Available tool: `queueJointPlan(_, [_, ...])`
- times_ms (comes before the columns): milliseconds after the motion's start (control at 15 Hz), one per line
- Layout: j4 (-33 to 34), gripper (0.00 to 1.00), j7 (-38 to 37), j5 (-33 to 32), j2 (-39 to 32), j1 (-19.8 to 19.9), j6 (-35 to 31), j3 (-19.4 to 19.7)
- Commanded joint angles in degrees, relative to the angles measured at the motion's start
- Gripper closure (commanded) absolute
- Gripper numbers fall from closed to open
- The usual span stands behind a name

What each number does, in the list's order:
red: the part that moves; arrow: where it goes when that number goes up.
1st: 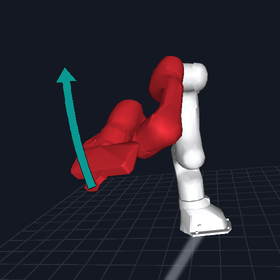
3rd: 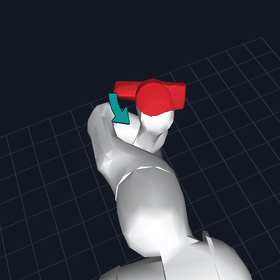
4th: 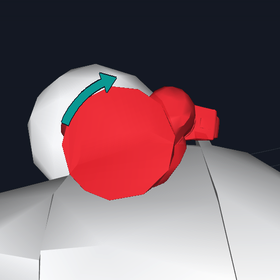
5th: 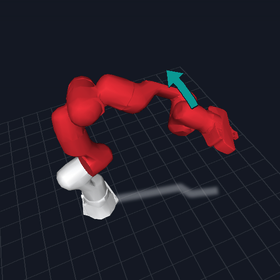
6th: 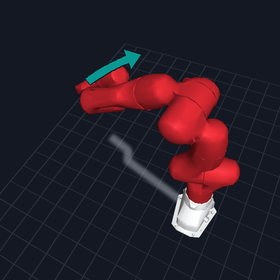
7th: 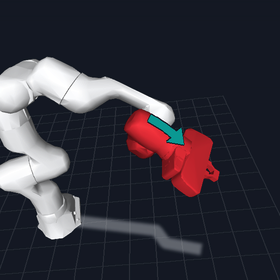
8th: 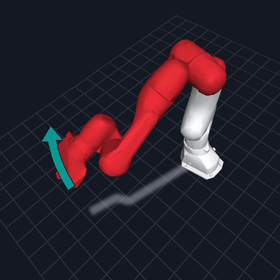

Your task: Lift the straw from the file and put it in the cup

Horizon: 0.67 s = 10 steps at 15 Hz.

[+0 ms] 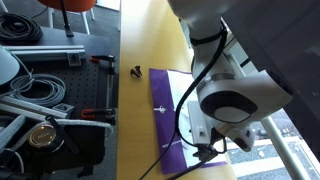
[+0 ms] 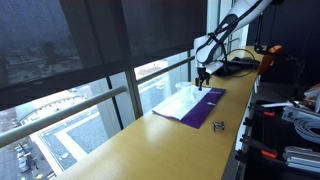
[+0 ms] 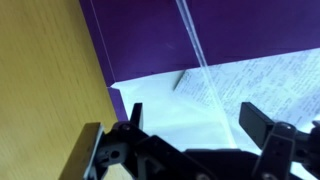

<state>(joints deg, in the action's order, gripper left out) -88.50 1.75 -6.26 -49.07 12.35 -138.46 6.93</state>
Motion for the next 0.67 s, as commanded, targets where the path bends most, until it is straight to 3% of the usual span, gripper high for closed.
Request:
queueJointPlan(0, [3.2, 0.32, 1.6, 1.9, -2.0, 0.1, 2.4, -1.4])
queueJointPlan(600, [3.5, 0.99, 1.4, 1.3, -2.6, 0.0, 1.5, -1.2])
